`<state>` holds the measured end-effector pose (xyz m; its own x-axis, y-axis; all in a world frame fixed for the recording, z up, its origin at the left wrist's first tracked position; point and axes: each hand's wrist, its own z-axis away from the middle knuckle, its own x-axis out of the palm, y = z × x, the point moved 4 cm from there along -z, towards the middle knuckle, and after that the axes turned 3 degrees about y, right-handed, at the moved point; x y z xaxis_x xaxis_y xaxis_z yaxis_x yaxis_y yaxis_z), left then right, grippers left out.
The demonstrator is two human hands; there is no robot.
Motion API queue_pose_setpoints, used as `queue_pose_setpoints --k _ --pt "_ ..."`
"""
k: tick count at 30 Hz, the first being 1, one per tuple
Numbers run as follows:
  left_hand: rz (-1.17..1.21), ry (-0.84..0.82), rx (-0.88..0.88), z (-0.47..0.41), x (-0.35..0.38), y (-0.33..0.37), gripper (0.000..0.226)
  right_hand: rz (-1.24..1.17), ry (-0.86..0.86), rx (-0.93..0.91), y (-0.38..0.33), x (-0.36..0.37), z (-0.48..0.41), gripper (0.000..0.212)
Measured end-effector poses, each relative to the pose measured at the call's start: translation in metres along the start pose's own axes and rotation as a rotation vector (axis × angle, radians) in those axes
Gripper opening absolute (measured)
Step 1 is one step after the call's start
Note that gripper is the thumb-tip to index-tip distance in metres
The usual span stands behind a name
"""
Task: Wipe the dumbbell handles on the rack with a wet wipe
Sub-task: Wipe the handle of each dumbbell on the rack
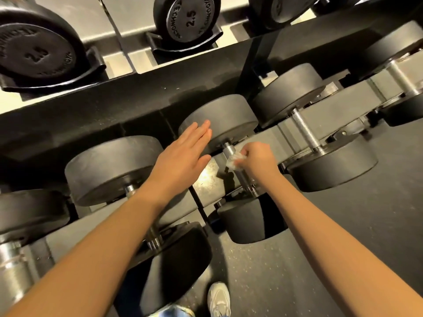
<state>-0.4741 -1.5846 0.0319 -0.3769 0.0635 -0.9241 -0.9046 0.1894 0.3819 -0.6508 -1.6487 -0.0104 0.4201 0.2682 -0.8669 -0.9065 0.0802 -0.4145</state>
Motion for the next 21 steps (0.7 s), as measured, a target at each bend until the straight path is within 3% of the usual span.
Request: queue_pose_setpoints --k 3,10,13,16,18,21 --pt "-0.003 0.01 0.011 0.0 0.0 -0.002 0.059 -0.188 0.085 0.012 -0.005 0.001 -0.004 0.023" --pt "0.034 0.036 0.035 0.001 -0.001 -0.003 0.058 -0.03 0.006 0.005 0.007 0.005 0.016 0.015" --pt "0.036 0.036 0.048 0.001 -0.001 -0.004 0.057 -0.1 0.025 0.06 -0.008 0.004 -0.002 0.019" --pt "0.046 0.048 0.053 0.001 -0.003 -0.004 0.057 -0.292 0.149 0.037 -0.024 0.002 -0.01 0.016" --pt "0.062 0.045 0.044 0.001 -0.002 -0.004 0.056 -0.27 0.187 0.013 -0.019 0.003 -0.003 0.016" --pt "0.059 0.037 0.047 0.0 -0.002 -0.005 0.056 -0.019 -0.04 0.106 0.003 0.006 0.004 0.007"
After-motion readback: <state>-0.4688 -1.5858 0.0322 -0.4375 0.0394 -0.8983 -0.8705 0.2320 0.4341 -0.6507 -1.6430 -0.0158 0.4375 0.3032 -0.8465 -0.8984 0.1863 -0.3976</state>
